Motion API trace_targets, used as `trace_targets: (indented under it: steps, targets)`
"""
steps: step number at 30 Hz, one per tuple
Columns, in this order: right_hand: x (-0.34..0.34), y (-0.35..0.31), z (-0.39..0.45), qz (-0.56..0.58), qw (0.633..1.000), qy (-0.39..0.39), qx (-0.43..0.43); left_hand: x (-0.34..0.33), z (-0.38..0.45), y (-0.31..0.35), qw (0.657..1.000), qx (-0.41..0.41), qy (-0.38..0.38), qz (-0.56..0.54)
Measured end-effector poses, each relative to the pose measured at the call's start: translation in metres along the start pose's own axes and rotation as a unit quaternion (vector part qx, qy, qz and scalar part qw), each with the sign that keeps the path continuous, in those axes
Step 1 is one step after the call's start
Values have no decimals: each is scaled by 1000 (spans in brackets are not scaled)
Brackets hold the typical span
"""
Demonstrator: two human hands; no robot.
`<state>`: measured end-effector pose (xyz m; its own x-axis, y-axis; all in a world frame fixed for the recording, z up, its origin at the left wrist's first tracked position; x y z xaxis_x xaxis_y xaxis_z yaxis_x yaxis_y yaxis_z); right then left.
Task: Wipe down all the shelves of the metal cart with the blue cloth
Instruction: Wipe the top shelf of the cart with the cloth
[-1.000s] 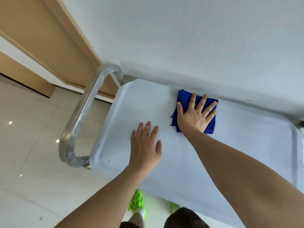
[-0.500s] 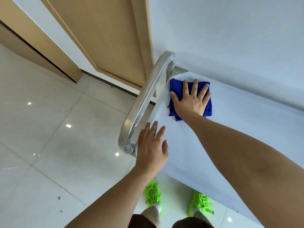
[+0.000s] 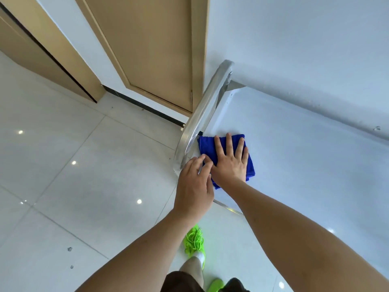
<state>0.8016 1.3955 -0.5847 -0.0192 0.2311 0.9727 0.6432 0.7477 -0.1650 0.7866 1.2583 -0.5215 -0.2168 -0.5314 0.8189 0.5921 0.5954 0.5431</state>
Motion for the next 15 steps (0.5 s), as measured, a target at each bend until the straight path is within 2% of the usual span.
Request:
trace_targets:
  steps: [8, 12, 15]
  targets:
    - [-8, 14, -88, 31, 997, 23, 65, 17, -83, 2, 999, 38, 22, 20]
    - [-16, 43, -131, 16, 992, 67, 106, 15, -133, 10, 999, 32, 23, 23]
    - [-18, 65, -154, 34, 989, 103, 101, 6, -159, 14, 999, 44, 15, 28]
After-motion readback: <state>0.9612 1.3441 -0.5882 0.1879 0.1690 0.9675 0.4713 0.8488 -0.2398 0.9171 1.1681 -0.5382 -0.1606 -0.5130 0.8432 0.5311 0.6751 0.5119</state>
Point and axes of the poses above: each hand's wrist, its own z-axis towards the middle knuckle, its own x-axis out of the back of the hand, y = z × x, the point moved 2 cm from there along z, towards the middle knuckle, and after that the axes turned 8 degrees about y, right-handed, at the moved point
